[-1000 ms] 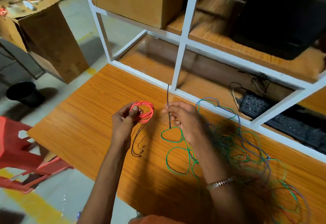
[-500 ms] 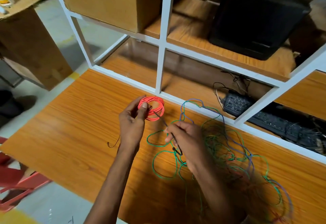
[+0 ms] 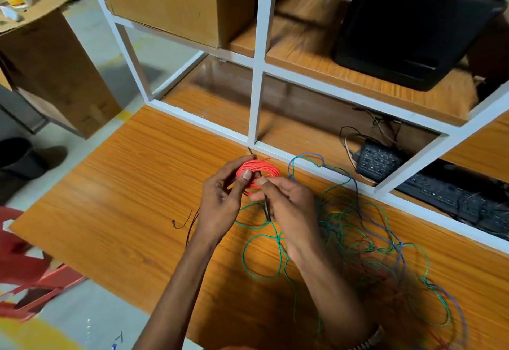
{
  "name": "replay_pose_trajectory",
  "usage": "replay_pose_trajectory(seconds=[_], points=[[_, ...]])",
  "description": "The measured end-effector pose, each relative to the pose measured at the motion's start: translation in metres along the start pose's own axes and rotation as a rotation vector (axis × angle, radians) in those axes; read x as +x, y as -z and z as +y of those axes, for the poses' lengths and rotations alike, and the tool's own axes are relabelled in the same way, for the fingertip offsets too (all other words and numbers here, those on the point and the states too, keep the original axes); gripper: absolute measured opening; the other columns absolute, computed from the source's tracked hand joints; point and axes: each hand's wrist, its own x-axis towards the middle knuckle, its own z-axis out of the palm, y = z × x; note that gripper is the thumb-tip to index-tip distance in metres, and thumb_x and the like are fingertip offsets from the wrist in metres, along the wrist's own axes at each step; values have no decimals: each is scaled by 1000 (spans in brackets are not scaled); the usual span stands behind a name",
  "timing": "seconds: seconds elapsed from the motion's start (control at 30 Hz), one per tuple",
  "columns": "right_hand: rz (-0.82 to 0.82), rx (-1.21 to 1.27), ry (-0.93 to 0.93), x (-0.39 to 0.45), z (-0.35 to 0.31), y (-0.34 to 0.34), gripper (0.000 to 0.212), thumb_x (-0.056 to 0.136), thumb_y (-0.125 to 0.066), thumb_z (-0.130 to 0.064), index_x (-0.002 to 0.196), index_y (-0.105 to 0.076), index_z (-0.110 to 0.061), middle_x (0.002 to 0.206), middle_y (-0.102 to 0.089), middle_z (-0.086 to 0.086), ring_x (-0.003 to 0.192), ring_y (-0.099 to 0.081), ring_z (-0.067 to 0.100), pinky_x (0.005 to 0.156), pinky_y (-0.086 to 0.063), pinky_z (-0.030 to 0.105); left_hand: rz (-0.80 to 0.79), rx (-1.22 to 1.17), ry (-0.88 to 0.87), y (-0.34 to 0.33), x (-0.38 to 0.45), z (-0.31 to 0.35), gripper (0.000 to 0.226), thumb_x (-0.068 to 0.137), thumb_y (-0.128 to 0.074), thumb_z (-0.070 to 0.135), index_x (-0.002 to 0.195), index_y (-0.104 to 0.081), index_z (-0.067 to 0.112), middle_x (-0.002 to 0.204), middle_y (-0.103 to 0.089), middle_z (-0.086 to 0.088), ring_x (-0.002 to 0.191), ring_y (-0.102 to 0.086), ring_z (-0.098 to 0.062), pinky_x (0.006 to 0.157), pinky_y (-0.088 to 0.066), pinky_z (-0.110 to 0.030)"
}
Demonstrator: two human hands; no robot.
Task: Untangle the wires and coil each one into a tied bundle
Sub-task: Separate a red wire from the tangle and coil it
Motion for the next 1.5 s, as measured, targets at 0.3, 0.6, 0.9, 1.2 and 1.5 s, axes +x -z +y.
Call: replay_pose_trajectory(seconds=[0.3,0.6,0.9,1.2,1.5], points=[[-49,57,-102,4,-3,14,11,93,-72,-26,93,-81,-20,76,-77,12,48,-42,7,53,-32,26,-23,-289,101,-9,-2,8,60,96,-66,3,152,-47,17,127,-74,-15,118,-70,-31,108,-53,-45],[-65,92,-135,4,1,20,11,92,-73,-22,95,-80,-15,80,-77,13,54,-46,14,52,-36,25,1,-244,101,-11,-2,4,34,93,-71,6,125,-74,17,123,-77,-9,118,-71,-26,106,-53,-47],[-151,96,-118,-1,-12,27,15,95,-70,-11,108,-75,-11,91,-79,12,64,-63,14,54,-39,23,50,-196,87,-6,1,1,31,95,-72,3,122,-75,16,121,-78,-3,118,-72,-23,103,-55,-41],[-222,103,146,-1,-38,35,15,97,-69,-19,106,-74,-9,89,-78,12,76,-71,18,63,-49,26,57,-134,77,-7,1,-4,30,94,-72,1,119,-76,18,114,-80,4,112,-73,-13,93,-54,-22],[4,-219,252,10,-29,39,16,98,-70,-29,89,-79,-19,67,-71,-5,57,-56,1,60,-44,25,-30,-110,34,-7,-1,5,28,96,-70,1,122,-76,10,119,-78,0,115,-72,-18,95,-58,-29]])
